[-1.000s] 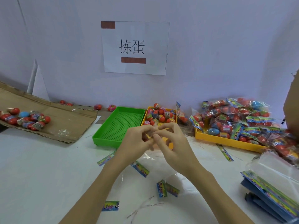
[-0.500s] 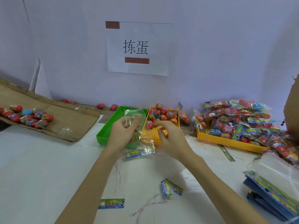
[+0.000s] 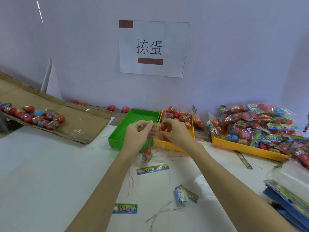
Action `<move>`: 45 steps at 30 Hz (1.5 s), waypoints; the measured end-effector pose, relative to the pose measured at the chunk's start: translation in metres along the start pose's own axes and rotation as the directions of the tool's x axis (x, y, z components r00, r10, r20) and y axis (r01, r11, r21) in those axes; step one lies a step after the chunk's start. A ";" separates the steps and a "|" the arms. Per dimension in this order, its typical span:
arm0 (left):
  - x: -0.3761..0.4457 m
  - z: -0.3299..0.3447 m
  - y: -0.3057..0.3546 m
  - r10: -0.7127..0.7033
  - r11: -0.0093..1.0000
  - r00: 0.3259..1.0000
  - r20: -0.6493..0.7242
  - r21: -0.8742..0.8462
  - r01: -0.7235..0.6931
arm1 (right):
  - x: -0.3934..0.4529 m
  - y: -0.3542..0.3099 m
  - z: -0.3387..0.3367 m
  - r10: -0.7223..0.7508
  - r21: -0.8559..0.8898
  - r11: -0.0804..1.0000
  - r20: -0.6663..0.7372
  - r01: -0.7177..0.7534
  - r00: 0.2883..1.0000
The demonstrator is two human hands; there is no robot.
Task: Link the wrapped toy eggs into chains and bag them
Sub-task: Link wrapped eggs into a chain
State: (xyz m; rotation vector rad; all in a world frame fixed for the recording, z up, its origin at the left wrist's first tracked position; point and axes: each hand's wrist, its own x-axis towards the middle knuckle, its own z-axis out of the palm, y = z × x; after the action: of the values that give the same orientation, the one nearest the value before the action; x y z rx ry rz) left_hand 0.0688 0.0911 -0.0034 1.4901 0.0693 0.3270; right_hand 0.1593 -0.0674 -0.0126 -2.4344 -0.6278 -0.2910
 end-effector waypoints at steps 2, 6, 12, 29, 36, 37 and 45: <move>-0.001 0.001 0.002 -0.009 1.000 1.000 0.000 -0.015 0.009 | -0.009 -0.002 -0.005 0.003 0.116 0.993 -0.072 0.005 0.997; -0.003 0.003 0.005 -0.011 1.000 1.000 -0.003 -0.021 0.011 | -0.037 -0.007 -0.020 0.042 0.326 0.944 -0.249 0.043 0.968; -0.007 0.010 0.013 -0.028 0.995 0.996 0.082 -0.098 0.036 | -0.092 -0.021 -0.036 0.051 0.505 0.853 -0.336 0.134 0.941; -0.019 0.019 0.023 0.117 0.988 0.945 0.305 0.063 -0.143 | -0.105 -0.028 -0.038 -0.451 -0.117 0.892 -0.180 0.436 0.874; -0.021 0.020 0.023 0.091 0.990 0.933 0.347 0.065 -0.121 | -0.111 -0.035 -0.032 -0.357 -0.177 0.919 -0.002 0.351 0.934; -0.021 0.020 0.023 0.096 0.991 0.934 0.344 0.059 -0.123 | -0.112 -0.037 -0.031 -0.342 -0.147 0.929 0.012 0.340 0.939; -0.020 0.021 0.017 0.076 0.994 0.931 0.358 0.050 -0.100 | -0.108 -0.029 -0.015 -0.291 -0.065 0.955 -0.005 0.290 0.957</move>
State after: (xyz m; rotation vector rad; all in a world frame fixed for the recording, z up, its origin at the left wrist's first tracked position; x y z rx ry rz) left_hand 0.0523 0.0663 0.0124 1.6015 -0.2798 0.1224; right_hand 0.0507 -0.0953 -0.0231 -2.3941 -0.9867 -0.4540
